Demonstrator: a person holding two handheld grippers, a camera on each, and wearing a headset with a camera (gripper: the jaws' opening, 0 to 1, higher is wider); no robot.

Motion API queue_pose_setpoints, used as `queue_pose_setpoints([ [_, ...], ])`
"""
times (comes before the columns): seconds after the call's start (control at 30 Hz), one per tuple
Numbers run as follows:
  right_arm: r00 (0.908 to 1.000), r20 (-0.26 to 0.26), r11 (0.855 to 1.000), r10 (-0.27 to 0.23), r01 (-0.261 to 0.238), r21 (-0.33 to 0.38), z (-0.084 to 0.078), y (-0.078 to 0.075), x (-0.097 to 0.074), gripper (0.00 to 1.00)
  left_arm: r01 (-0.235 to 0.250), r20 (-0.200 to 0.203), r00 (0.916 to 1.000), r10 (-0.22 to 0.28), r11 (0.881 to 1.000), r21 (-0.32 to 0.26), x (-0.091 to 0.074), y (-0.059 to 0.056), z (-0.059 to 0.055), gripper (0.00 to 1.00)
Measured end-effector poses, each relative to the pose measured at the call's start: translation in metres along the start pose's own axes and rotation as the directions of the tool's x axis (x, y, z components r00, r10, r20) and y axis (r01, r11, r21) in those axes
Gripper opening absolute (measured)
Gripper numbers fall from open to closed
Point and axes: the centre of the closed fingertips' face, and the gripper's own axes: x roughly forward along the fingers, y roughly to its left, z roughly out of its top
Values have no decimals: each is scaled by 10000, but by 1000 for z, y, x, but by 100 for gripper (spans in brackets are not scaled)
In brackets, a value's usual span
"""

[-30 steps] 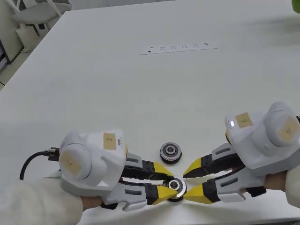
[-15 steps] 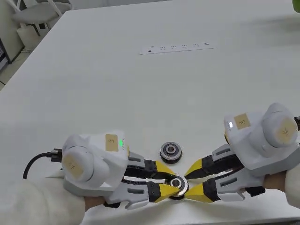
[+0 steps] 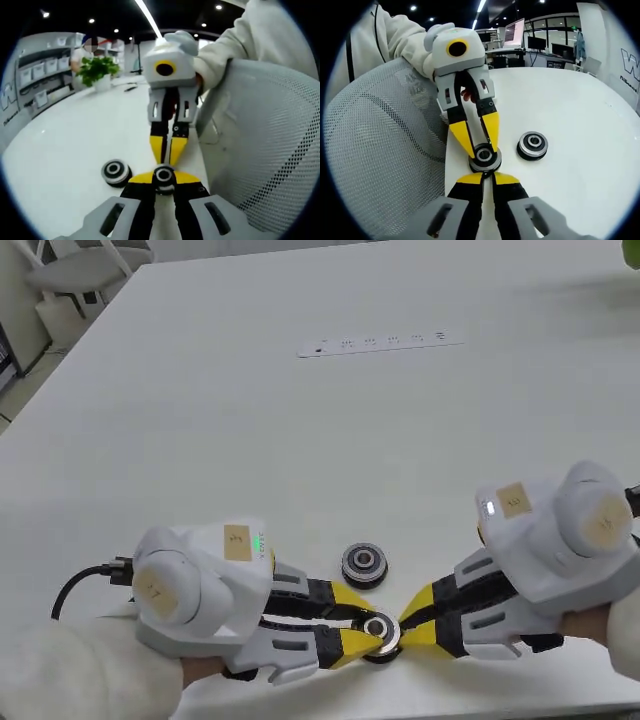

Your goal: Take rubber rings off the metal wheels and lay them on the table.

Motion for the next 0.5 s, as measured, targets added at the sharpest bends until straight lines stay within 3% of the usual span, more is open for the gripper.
queue_pose_setpoints([
  [0.3, 9999, -97, 9995, -142, 145, 270, 0, -3, -2, 0, -40, 60, 10000, 39, 10000, 48, 2, 3, 0, 14],
  [0.5, 9996, 110, 9934, -253, 239, 1119, 2, -9, -5, 0, -107, 67, 9999, 106, 9998, 151, 1, 4, 0, 14],
])
